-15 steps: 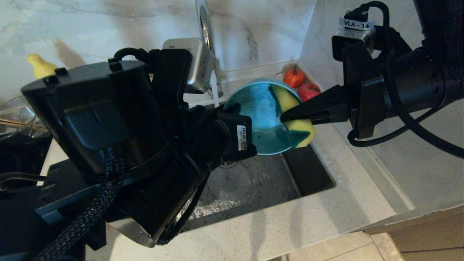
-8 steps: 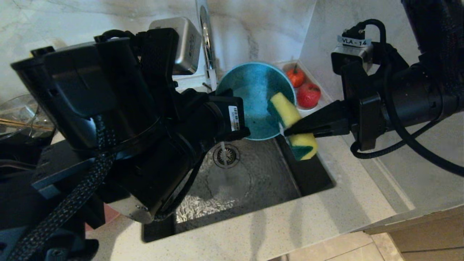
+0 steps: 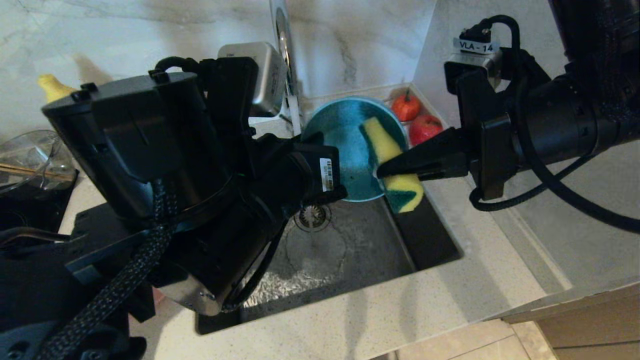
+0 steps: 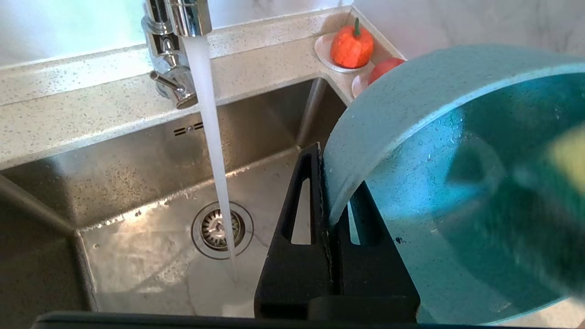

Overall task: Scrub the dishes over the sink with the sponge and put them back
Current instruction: Wipe the bowl

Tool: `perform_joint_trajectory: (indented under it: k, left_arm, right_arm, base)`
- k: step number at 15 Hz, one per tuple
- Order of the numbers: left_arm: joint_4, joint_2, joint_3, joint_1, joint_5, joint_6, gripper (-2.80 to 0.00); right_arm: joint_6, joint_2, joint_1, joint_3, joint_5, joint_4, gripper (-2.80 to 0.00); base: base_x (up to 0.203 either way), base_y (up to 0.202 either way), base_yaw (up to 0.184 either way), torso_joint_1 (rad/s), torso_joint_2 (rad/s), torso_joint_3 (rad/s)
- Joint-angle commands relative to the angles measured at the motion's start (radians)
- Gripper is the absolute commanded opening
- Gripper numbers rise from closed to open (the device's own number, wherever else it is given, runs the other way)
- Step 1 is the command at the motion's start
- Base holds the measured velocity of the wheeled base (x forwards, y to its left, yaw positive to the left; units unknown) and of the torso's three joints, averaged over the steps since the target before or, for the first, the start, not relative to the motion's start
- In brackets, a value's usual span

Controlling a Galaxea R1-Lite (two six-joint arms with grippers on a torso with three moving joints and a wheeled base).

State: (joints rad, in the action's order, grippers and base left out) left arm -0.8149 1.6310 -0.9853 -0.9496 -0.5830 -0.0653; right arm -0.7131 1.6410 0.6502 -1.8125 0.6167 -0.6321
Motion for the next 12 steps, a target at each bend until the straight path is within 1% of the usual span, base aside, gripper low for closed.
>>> perform_joint_trajectory:
  k: [1,3,4,8,12]
  left_arm:
    - [-0.055,0.017,0.030,0.002,-0.003,-0.030,-2.80]
    - [-0.146,0.034,0.048,0.002,-0.003,-0.071,-2.80]
    - [-0.163,0.038,0.059,0.000,-0.003,-0.089,-2.80]
    - [-0.165,0.033,0.059,0.004,-0.004,-0.093,-2.80]
    - [-0.165,0.036,0.054,0.011,-0.005,-0.102,-2.80]
  right_arm:
    - [-0.030,0.020,0.000,-0.042,0.005,-0.003,-2.80]
    - [-0.062,0.045,0.000,-0.087,0.004,-0.005,-2.80]
    - [-0.077,0.052,-0.001,-0.103,0.003,-0.007,-2.80]
    - [-0.129,0.062,-0.011,-0.116,-0.008,-0.010,-2.80]
    - [-0.134,0.045,-0.021,-0.116,-0.013,-0.045,-2.80]
  base:
    - [0.000,0.000,0.000,0.000,0.00,0.000]
    - [0.000,0.000,0.000,0.000,0.00,0.000]
    - [0.000,0.000,0.000,0.000,0.00,0.000]
    - [0.000,0.000,0.000,0.000,0.00,0.000]
    - [0.000,0.000,0.000,0.000,0.00,0.000]
